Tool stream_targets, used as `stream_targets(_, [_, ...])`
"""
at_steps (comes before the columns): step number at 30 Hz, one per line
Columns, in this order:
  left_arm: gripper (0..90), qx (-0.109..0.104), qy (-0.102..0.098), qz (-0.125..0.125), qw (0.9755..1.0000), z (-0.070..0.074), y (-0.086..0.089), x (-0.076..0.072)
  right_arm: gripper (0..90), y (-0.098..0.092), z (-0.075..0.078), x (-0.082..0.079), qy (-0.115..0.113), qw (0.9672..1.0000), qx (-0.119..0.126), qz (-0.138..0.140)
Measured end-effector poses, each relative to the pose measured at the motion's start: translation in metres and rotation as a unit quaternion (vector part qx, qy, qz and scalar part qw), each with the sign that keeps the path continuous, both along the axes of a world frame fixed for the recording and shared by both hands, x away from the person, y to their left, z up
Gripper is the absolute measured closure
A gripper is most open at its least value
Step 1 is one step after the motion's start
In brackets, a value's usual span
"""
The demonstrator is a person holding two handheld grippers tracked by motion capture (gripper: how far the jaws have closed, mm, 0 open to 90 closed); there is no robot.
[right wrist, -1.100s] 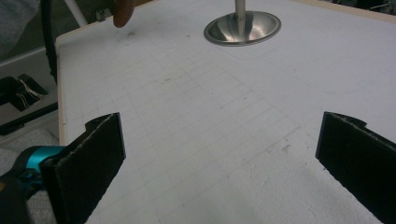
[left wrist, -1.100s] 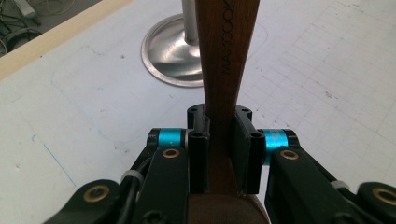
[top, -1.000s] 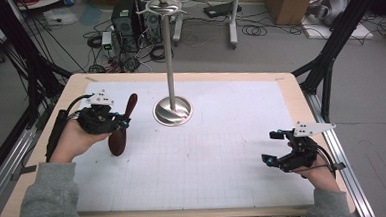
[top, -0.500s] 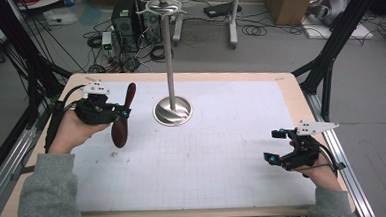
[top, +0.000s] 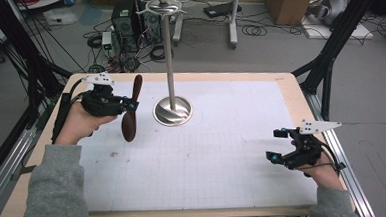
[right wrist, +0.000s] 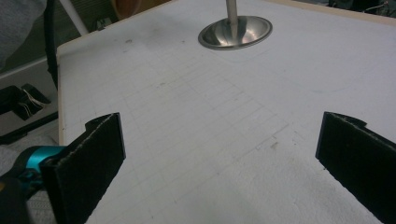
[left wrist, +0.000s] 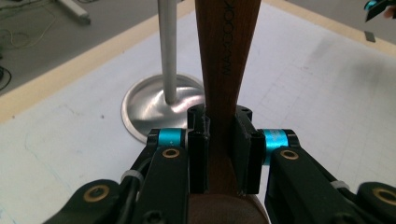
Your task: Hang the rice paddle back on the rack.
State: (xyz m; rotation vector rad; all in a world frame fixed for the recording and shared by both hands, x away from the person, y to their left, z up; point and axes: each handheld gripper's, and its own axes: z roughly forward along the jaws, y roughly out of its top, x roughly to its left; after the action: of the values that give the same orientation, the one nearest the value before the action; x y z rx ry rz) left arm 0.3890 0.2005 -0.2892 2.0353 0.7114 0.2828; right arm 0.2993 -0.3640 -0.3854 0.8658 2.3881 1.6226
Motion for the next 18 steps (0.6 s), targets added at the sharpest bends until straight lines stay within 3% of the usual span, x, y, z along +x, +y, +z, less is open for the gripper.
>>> stream_targets(7, [77.6,-0.003,-0.032,0.010,0.9994,0.029,-0.003,0.008,0.0,-0.004,0.000,0.000,0.001,1.0000,0.005,-0.005])
stream_targets(12, [77.6,0.007,-0.045,0.004,0.9990,0.035,-0.008,0.007,0.0,-0.007,0.000,0.001,-0.001,1.0000,0.007,-0.006])
stream_targets(18, [77.6,0.008,-0.046,0.010,0.9989,0.046,-0.003,0.010,0.0,-0.008,0.000,0.000,0.000,0.9999,0.008,-0.008])
